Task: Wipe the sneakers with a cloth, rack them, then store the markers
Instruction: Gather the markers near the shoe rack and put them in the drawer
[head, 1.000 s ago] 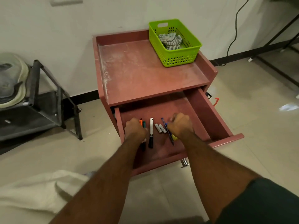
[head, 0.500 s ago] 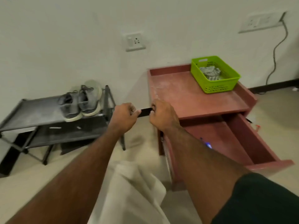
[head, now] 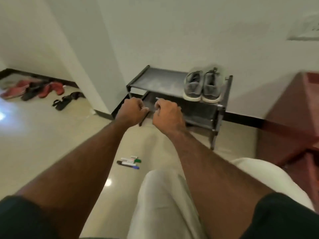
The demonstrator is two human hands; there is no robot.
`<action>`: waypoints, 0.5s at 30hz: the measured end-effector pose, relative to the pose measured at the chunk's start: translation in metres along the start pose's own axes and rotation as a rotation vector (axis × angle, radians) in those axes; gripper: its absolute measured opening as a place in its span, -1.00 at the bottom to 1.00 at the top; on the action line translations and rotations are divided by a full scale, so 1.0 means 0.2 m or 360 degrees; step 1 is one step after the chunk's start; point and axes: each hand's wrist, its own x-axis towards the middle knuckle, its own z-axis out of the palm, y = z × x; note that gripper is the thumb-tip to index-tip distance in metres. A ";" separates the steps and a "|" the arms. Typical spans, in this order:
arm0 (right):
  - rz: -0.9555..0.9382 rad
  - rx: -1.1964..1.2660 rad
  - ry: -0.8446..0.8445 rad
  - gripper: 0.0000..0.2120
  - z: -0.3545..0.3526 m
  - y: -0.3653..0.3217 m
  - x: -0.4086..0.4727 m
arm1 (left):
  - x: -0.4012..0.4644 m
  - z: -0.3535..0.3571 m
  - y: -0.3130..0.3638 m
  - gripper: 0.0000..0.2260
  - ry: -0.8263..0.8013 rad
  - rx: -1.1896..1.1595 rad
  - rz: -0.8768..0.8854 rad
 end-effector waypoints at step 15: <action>0.0393 -0.0310 -0.1148 -0.73 1.25 0.33 -0.01 | -0.02 0.47 -1.21 -0.84 -0.0073 -0.0579 -0.1007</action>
